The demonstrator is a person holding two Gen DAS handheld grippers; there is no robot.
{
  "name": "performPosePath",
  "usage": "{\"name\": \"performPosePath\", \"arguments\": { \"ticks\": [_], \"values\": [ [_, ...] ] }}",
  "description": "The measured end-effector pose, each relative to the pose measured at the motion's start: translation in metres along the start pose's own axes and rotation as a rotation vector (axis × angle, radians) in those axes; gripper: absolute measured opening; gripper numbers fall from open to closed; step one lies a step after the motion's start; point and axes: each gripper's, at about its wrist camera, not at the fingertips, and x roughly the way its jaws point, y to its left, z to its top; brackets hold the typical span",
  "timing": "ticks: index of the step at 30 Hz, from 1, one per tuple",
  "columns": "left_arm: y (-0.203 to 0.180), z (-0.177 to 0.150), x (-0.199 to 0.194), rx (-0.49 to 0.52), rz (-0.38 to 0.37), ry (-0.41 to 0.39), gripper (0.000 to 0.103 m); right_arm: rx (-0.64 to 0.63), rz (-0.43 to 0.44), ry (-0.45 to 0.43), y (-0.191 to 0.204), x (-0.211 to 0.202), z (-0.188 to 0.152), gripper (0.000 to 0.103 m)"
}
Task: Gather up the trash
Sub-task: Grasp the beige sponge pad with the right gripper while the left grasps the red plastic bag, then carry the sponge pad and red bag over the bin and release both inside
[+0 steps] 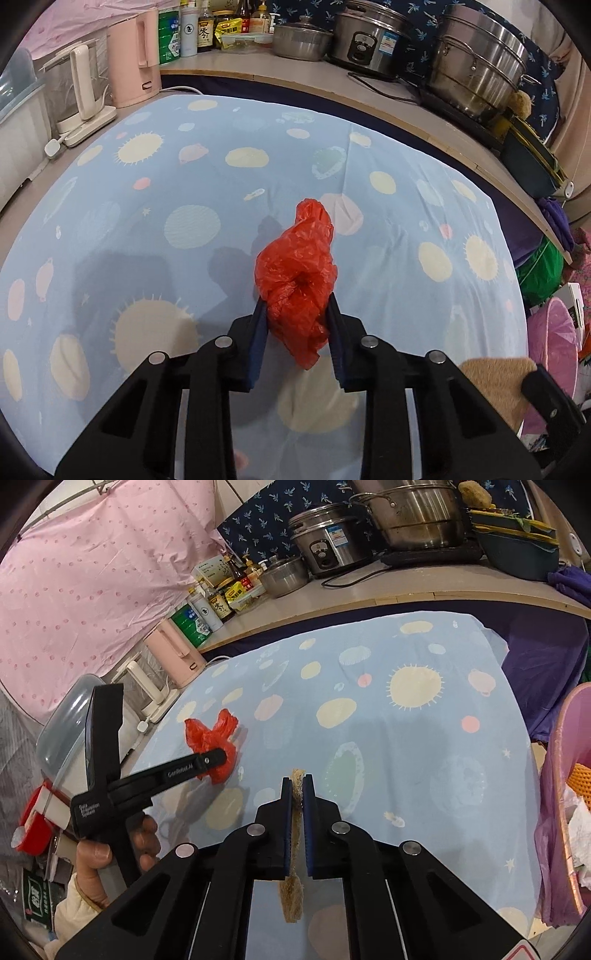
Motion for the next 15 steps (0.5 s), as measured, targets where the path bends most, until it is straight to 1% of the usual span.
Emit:
{"name": "performPosePath", "arguments": {
  "ticks": [9, 15],
  "values": [
    [-0.034, -0.044, -0.059, 0.072, -0.055, -0.010, 0.028, 0.027, -0.049, -0.078, -0.021, -0.047, 0.002, 0.006],
    [-0.065, -0.075, -0.085, 0.110, -0.104, 0.006, 0.028, 0.043, -0.079, -0.127, -0.037, -0.083, -0.006, 0.006]
  ]
}}
